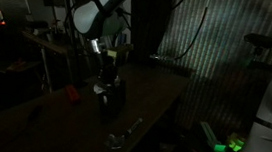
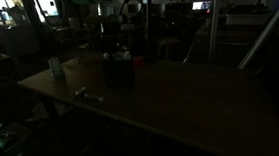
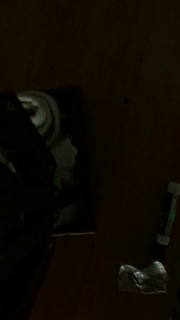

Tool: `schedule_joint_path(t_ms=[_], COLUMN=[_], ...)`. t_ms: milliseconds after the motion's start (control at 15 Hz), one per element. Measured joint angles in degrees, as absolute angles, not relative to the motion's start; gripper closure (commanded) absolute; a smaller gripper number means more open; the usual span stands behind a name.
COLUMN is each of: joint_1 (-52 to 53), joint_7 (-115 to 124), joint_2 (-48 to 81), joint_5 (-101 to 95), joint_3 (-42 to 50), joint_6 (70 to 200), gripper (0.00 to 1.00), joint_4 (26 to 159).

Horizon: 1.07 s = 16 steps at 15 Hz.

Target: Put the white towel in the black box

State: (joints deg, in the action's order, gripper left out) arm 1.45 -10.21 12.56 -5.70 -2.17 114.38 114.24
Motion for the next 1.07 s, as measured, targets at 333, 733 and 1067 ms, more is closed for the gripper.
schedule_joint_path(t_ms=[333, 733, 1067], joint_1=[1.22, 1.09, 1.05], joint_7=[-10.85, -12.07, -13.26], joint_2=[14.45, 17.59, 20.57], joint_5=[-5.70, -5.25, -3.99], joint_3=[-2.13, -2.17, -2.17], joint_6=[114.36, 114.34, 114.31], gripper=[1.00, 1.00, 1.00], joint_4=[112.25, 110.54, 109.65])
